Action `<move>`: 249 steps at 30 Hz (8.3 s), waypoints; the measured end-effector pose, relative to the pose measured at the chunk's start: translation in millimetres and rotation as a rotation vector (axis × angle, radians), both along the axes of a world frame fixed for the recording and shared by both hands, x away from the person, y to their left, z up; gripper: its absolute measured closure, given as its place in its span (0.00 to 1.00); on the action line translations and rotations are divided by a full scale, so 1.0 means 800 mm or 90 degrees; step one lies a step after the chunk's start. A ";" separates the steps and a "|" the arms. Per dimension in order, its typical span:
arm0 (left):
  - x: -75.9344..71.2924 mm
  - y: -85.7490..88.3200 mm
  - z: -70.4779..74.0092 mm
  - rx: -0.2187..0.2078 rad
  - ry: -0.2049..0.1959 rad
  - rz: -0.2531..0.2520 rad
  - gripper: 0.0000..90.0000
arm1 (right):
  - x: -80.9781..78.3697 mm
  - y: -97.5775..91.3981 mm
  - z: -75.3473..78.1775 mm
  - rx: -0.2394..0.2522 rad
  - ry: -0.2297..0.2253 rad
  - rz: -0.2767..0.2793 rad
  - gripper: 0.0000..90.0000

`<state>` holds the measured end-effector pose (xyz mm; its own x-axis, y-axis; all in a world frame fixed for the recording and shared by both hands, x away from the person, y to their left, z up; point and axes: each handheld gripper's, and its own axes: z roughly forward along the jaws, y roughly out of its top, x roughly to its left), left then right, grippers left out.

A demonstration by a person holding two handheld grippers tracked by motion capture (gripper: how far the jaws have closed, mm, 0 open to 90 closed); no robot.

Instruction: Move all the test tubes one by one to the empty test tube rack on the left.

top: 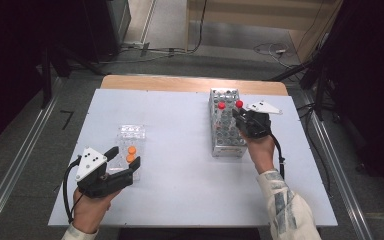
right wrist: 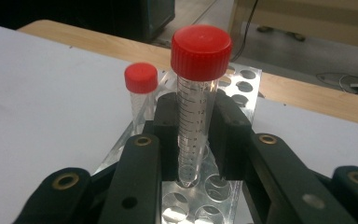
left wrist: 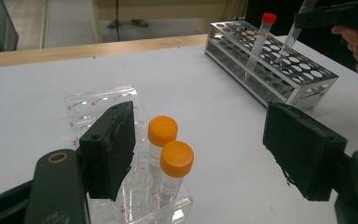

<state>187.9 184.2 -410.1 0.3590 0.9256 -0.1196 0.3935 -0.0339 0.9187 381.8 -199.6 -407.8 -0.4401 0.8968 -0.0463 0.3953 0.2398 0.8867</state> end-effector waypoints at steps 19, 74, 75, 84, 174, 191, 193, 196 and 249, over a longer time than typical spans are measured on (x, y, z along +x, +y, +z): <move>-0.001 -0.010 0.004 0.004 -0.001 -0.002 0.16 | -0.070 0.022 0.043 0.031 -0.028 0.124 0.79; 0.030 -0.100 0.004 0.037 -0.013 -0.138 0.71 | -0.156 0.158 -0.027 -0.012 0.059 0.377 0.79; 0.030 -0.101 0.004 0.037 -0.013 -0.138 0.72 | -0.156 0.158 -0.027 -0.012 0.060 0.377 0.79; 0.030 -0.103 0.003 0.048 -0.017 -0.137 0.77 | -0.156 0.158 -0.028 -0.011 0.062 0.381 0.79; 0.032 0.045 0.013 0.063 -0.013 0.099 0.78 | -0.144 0.122 -0.023 -0.006 0.089 0.351 0.32; 0.032 0.038 -0.009 0.062 0.020 0.090 0.73 | -0.144 0.122 -0.022 -0.007 0.088 0.351 0.32; 0.031 0.038 -0.008 0.061 0.020 0.090 0.72 | -0.145 0.122 -0.022 -0.008 0.089 0.351 0.32; 0.030 0.039 -0.007 0.058 0.019 0.091 0.70 | -0.144 0.122 -0.022 -0.008 0.088 0.351 0.32; 0.018 0.031 0.009 0.010 -0.008 0.085 0.27 | 0.043 0.062 -0.023 -0.009 0.135 -0.022 0.66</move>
<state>202.2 209.1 -402.6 0.2336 0.9671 -0.1007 0.3836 0.0035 0.9235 416.1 -149.9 -426.4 -0.4102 0.9115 0.0313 0.5815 0.2349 0.7789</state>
